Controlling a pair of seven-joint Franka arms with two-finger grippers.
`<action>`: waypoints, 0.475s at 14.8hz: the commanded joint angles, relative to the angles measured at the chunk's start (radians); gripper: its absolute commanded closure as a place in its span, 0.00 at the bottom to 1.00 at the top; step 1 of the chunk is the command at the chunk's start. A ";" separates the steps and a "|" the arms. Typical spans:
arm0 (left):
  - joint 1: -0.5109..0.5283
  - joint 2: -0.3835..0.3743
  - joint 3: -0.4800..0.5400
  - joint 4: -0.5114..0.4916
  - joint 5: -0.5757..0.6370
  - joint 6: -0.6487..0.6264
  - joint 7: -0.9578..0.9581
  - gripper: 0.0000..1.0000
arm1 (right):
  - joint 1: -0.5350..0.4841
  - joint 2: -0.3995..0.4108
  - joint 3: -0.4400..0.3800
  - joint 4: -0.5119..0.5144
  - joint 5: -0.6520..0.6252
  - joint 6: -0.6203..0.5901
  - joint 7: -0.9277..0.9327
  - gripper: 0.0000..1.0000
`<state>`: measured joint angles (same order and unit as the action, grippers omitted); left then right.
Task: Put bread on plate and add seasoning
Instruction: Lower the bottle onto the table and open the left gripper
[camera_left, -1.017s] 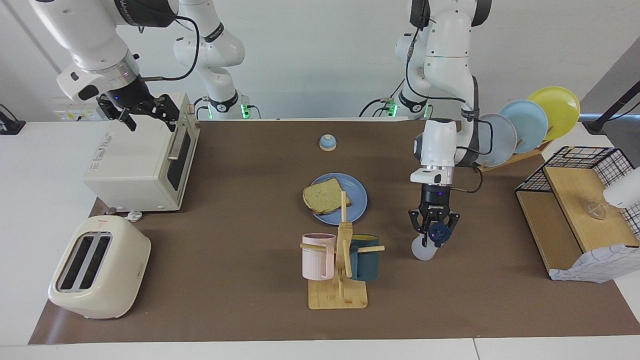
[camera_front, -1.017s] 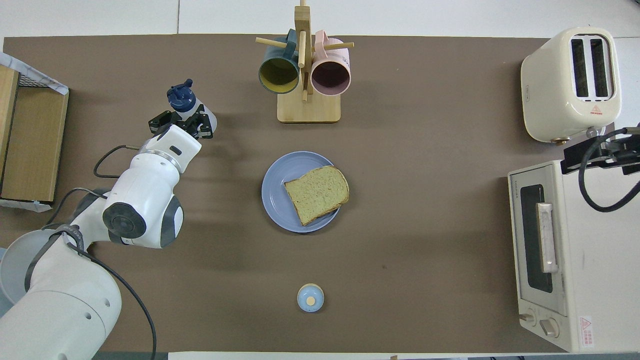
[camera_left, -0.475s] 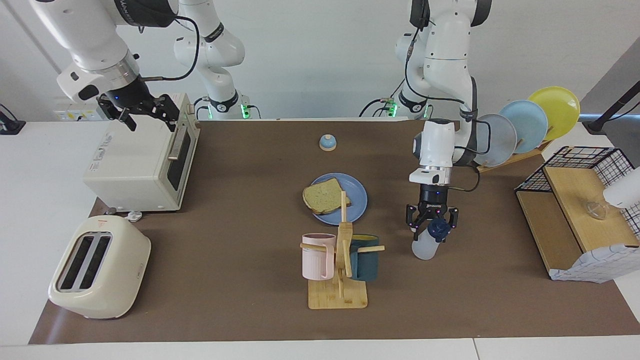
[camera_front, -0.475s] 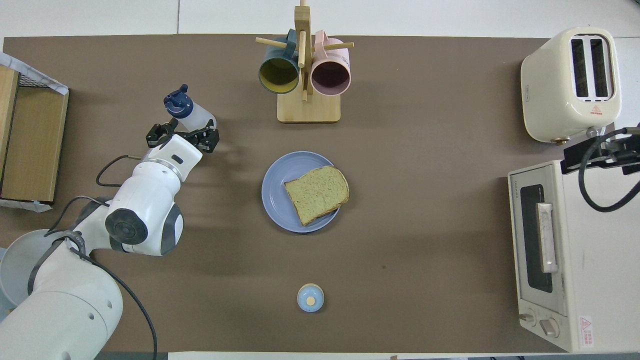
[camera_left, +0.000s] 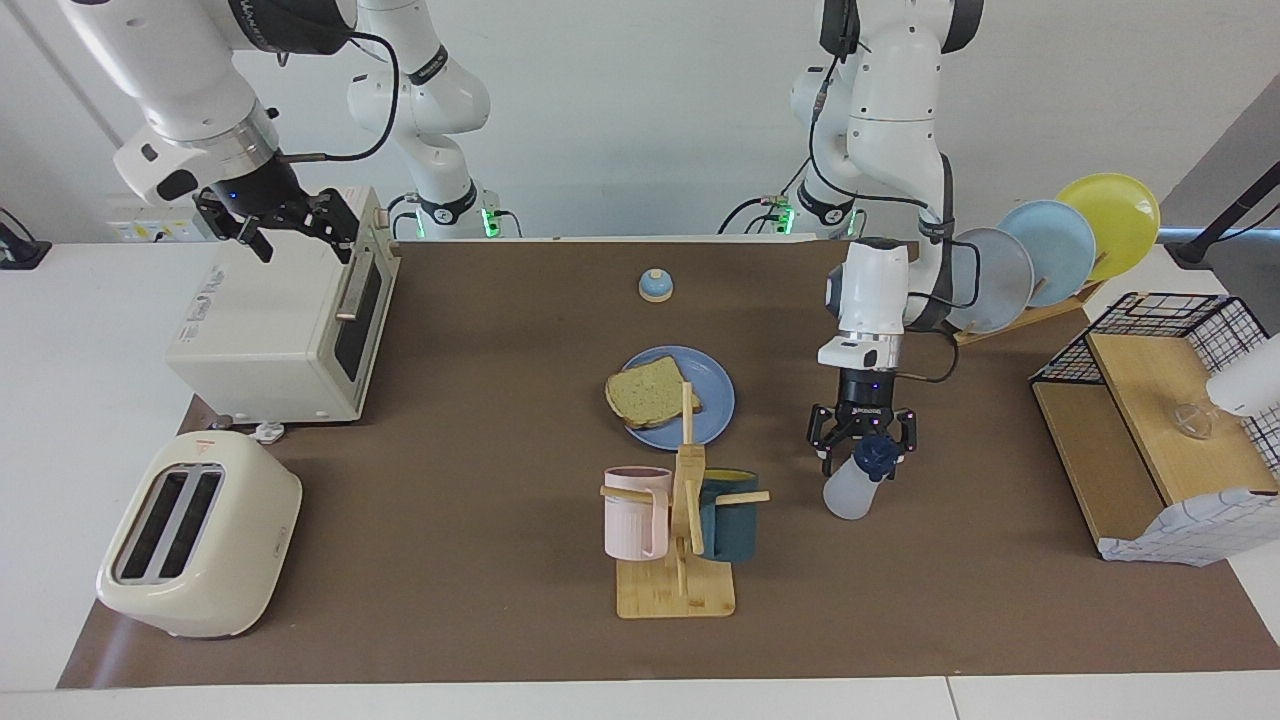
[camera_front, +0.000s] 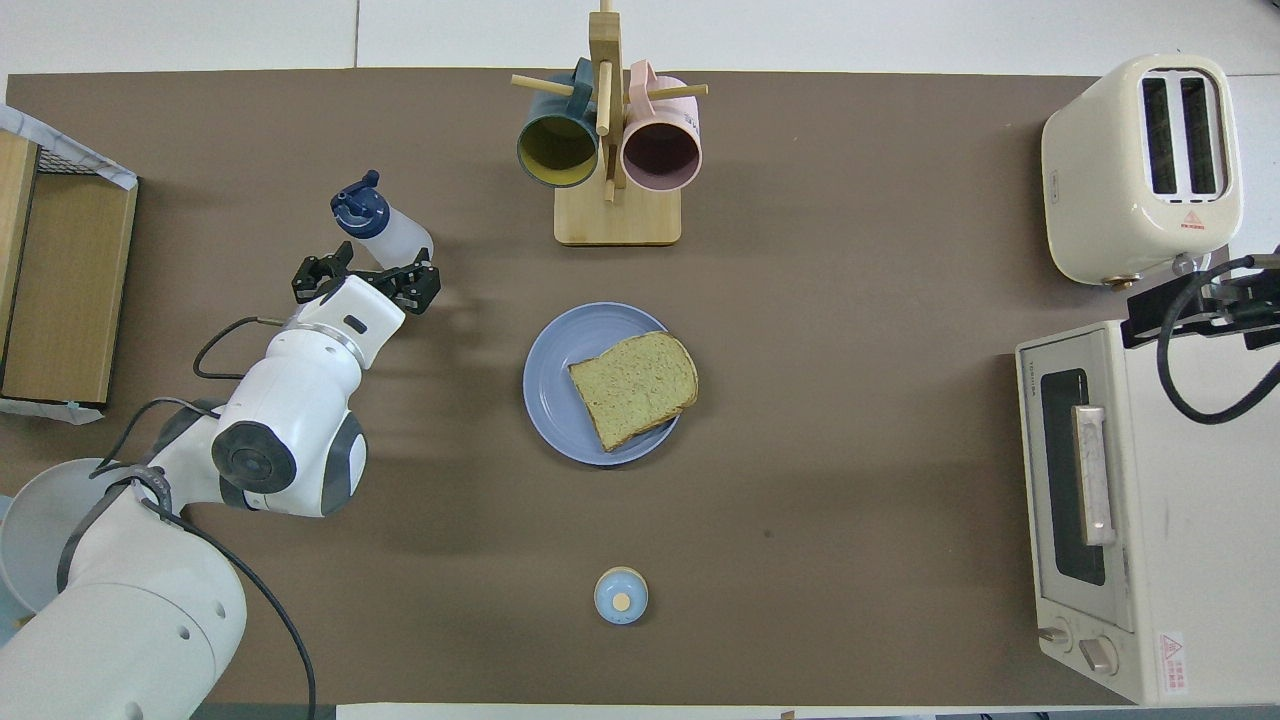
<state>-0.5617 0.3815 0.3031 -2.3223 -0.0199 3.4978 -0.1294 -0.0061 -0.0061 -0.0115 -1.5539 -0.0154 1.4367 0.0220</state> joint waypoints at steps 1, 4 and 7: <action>-0.015 -0.045 0.011 -0.043 -0.009 0.001 0.001 0.00 | -0.008 -0.012 0.001 -0.018 0.020 0.008 -0.011 0.00; -0.015 -0.093 0.011 -0.081 -0.009 0.000 -0.001 0.00 | -0.008 -0.012 0.001 -0.018 0.020 0.008 -0.011 0.00; -0.030 -0.150 0.011 -0.133 -0.009 0.000 -0.002 0.00 | -0.008 -0.012 0.001 -0.018 0.020 0.008 -0.011 0.00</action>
<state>-0.5640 0.3104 0.3035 -2.3784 -0.0199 3.4985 -0.1294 -0.0061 -0.0061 -0.0115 -1.5539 -0.0154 1.4367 0.0220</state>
